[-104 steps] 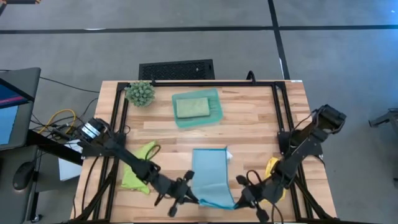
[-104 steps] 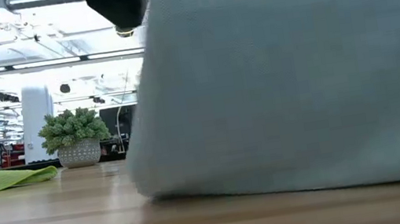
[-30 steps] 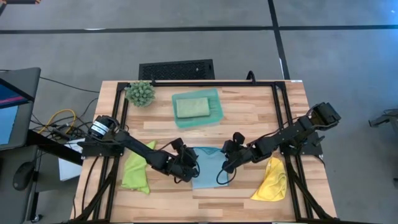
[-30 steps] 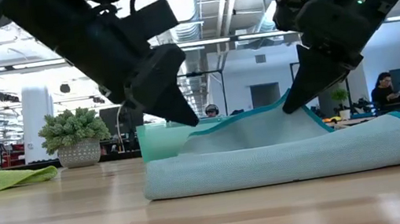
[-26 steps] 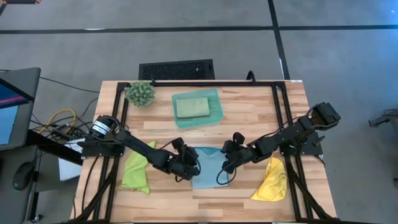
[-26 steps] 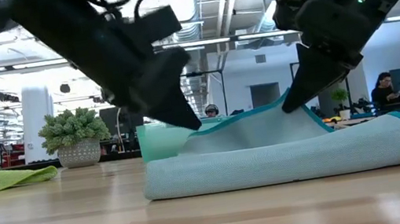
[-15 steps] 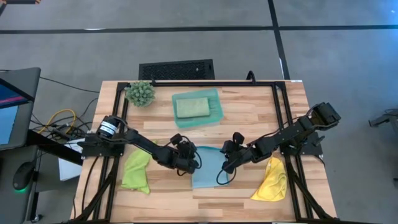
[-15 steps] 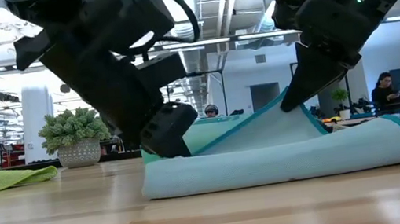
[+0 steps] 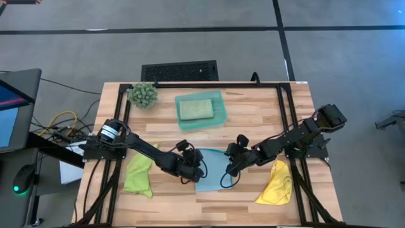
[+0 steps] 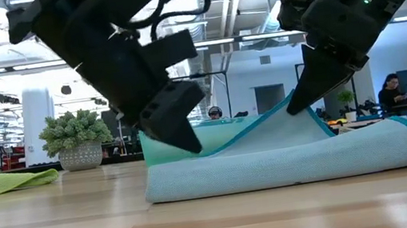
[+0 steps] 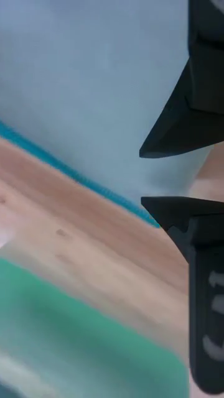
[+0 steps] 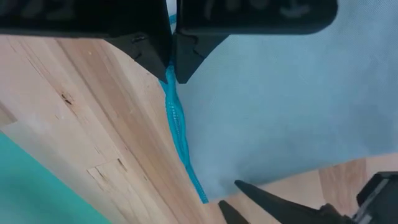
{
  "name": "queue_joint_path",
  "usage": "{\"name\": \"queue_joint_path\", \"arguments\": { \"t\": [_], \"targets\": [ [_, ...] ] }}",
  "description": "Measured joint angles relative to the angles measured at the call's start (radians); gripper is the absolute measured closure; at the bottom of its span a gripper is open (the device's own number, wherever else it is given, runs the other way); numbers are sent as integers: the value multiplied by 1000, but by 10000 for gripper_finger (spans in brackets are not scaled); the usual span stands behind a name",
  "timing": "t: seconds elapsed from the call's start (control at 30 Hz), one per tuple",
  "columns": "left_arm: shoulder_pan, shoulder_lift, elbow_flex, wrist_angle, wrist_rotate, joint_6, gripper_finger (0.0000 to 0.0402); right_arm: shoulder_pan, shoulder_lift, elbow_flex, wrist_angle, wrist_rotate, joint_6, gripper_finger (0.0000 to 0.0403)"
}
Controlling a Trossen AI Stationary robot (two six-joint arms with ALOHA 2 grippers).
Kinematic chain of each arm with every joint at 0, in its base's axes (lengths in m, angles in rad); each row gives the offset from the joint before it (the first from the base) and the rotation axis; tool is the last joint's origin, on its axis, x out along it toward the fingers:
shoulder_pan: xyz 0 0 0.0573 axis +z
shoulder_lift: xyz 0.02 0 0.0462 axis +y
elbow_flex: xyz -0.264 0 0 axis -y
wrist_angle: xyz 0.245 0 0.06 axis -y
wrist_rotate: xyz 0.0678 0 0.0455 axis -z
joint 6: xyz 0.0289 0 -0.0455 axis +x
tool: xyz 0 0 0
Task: Fold microfiber towels
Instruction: Fold the blue towel
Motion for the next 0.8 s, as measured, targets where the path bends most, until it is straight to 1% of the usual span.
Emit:
{"name": "queue_joint_path", "arguments": {
  "t": [0.2, 0.4, 0.67, 0.8],
  "targets": [
    [11, 0, -33, -25, 32, -52, 299, 0, 0, 0, 0, 0, -21, 381],
    [-1, 0, -29, -44, 53, -50, 298, -6, 0, 0, 2, 0, -33, 380],
    [-39, 0, 73, -171, 96, -49, 299, -12, 0, 0, 2, 0, -34, 379],
    [-88, 0, 111, -150, 142, -4, 306, -12, 0, 0, 2, 0, -34, 381]
  ]
}}
